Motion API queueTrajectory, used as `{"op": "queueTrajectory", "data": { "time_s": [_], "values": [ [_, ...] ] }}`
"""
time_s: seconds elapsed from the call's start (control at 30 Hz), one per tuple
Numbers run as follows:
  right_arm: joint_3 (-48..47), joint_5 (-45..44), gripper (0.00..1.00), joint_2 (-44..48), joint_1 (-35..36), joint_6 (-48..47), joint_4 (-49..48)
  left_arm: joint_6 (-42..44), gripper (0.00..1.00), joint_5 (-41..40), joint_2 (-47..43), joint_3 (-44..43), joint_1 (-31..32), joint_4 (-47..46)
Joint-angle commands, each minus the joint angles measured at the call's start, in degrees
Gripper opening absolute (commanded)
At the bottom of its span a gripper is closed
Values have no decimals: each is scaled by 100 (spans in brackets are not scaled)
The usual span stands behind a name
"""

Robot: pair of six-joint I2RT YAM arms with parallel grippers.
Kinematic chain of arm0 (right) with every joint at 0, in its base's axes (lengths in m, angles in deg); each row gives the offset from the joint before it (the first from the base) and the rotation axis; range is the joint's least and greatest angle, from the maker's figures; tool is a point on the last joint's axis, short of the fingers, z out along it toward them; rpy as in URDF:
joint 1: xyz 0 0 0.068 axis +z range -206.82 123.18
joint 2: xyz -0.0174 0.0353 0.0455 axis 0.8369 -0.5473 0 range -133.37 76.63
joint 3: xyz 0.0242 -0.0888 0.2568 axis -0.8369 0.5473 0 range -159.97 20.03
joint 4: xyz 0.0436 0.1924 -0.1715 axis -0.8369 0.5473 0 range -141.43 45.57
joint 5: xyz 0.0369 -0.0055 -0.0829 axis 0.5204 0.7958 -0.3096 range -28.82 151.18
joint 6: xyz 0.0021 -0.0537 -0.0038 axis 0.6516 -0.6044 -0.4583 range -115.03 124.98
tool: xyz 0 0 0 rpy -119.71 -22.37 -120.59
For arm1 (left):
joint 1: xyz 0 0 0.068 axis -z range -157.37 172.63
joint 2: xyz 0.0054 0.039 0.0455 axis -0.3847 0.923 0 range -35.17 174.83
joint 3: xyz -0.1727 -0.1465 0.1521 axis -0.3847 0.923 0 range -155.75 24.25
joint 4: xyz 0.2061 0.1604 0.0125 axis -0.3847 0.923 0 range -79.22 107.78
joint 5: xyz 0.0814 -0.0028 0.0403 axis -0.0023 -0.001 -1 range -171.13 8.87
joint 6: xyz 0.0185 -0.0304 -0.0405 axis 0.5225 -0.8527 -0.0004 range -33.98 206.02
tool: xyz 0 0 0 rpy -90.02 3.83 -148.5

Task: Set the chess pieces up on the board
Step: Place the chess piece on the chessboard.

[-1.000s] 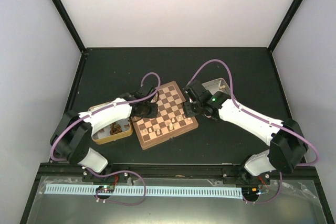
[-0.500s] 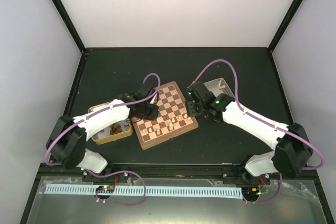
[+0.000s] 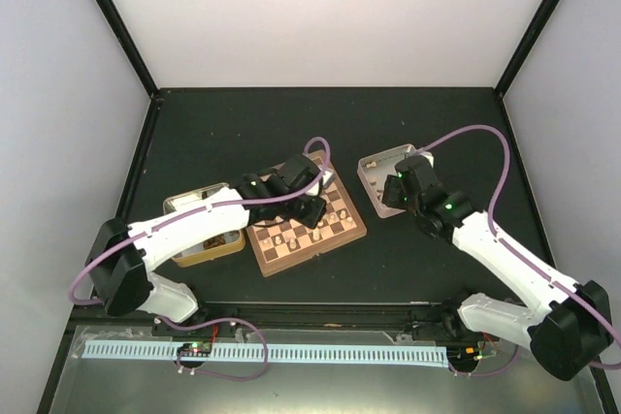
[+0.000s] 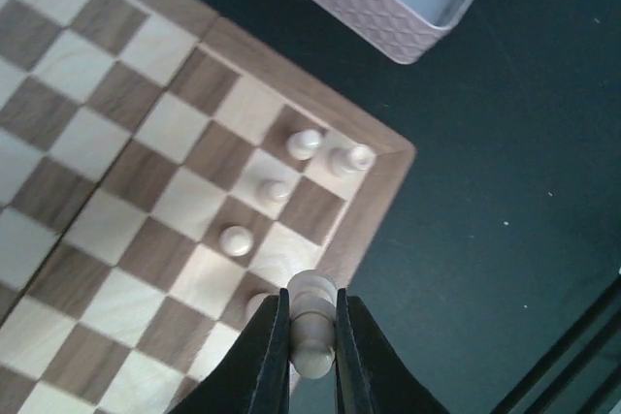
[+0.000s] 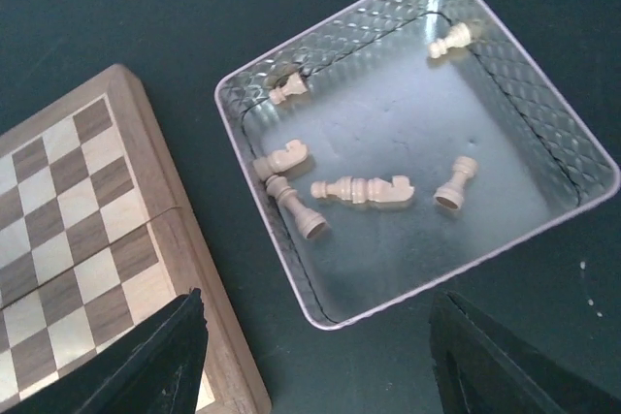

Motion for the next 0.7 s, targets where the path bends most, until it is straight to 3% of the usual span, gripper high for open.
{"op": "queueTrajectory", "data": {
  "time_s": [0.0,0.23,0.67],
  "values": [
    [174,103,63,237,-202,307,-302,353,6,-136,418,-418,402,51],
    [188,319,63,93,-269,276,-310,478,6,-615,1234,-884,717,528],
    [178,504,63,-98,-348,194,-398,989,6,-615,1924,-1116,735,712]
  ]
}}
